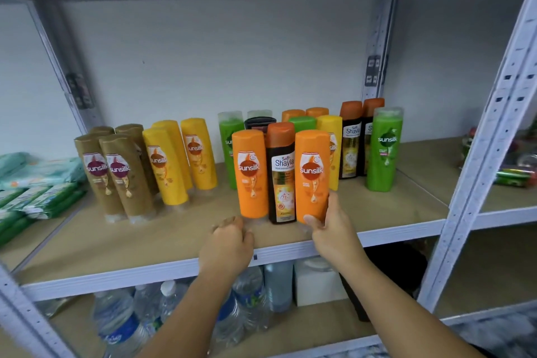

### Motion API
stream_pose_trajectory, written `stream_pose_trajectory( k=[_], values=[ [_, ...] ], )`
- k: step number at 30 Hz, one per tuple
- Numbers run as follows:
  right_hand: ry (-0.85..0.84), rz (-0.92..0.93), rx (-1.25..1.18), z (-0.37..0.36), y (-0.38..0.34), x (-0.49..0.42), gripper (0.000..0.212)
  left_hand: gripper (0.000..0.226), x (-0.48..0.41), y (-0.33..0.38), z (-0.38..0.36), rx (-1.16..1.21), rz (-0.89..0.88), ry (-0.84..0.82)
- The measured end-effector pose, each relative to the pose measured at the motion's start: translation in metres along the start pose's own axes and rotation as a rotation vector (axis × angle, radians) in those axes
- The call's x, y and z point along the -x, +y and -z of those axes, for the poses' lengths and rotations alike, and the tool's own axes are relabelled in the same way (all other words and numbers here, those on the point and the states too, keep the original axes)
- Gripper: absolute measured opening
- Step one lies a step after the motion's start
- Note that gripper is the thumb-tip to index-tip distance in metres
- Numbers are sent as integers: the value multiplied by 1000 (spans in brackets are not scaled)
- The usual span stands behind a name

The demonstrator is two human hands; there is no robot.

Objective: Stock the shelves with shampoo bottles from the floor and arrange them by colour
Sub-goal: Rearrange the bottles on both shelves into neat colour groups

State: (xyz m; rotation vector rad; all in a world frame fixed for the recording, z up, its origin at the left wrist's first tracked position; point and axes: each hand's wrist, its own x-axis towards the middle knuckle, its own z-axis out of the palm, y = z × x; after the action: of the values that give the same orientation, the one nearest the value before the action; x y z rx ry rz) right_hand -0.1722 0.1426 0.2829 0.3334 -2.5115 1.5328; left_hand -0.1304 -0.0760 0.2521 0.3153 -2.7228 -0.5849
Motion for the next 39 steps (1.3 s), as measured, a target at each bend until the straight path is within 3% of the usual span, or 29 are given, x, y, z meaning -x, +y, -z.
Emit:
stream_pose_trajectory(
  k=[5,9,12,15,24,32,39],
  values=[
    [-41,-14,-2,2,-2,-12,58,16,1,-4,1,-12,-40,6],
    [-101,-97,-130,19,-8,-21,38,13,-6,-14,4,12,-59,-17],
    [-18,-128,-267,34,-6,-32,33,12,-12,-18,7,9,-63,-23],
    [68,-146,-233,43,6,-47,39,16,-16,-19,7,-7,-58,-29],
    [50,-126,-241,25,31,-93,78,16,-20,-30,-5,-70,-97,-45],
    [-20,-83,-248,20,34,-109,59,35,-16,-28,-6,-120,-100,-5],
    [122,-105,-95,43,32,-69,45,34,-11,-23,2,-128,-114,-37]
  ],
)
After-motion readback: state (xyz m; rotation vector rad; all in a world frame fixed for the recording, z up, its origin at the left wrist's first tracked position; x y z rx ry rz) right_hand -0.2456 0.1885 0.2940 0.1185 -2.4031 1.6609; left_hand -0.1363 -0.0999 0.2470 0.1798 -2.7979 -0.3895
